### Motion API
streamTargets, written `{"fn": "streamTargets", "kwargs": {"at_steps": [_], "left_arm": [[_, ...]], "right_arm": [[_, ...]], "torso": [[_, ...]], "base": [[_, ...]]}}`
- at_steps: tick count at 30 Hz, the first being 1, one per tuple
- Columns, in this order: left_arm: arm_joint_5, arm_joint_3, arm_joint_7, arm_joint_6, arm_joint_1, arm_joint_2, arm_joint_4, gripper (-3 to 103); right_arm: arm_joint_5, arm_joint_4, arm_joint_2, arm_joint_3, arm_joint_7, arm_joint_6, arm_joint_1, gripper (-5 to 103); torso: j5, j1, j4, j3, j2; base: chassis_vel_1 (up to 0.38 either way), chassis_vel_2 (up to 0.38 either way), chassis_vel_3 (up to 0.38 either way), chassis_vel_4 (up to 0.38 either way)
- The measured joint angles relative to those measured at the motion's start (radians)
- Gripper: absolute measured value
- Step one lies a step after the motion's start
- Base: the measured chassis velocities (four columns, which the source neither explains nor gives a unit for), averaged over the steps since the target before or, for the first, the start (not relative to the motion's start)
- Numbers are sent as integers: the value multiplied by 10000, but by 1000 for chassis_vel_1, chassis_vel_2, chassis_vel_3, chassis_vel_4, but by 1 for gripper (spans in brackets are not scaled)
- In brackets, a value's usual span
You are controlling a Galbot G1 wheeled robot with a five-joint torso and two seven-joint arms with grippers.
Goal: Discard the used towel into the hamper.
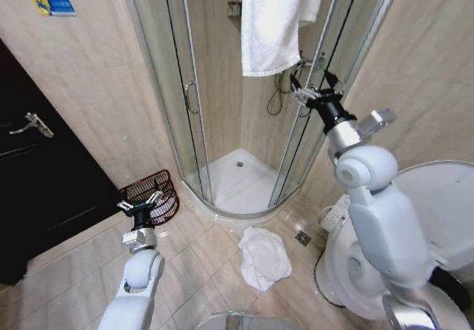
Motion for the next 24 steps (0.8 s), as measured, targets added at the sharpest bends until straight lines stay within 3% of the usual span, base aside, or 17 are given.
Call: {"fn": "streamTargets", "kwargs": {"at_steps": [15,18,24], "left_arm": [[-95,112,36,-101,-742,265,621,100],[-99,167,79,-78,-853,294,815,100],[-95,221,214,-71,-983,306,1025,100]], "right_arm": [[433,-2918,877,-1474,63,-34,3750,100],[1212,-3794,1125,-1731,221,-87,4419,100],[1628,-4525,1440,-1995,295,-69,4960,100]], "torso": [[-1,-1,2,-4,-7],[-1,-1,2,-3,-9],[0,0,1,-4,-11]], "base": [[0,0,0,0],[0,0,0,0],[0,0,0,0]]}}
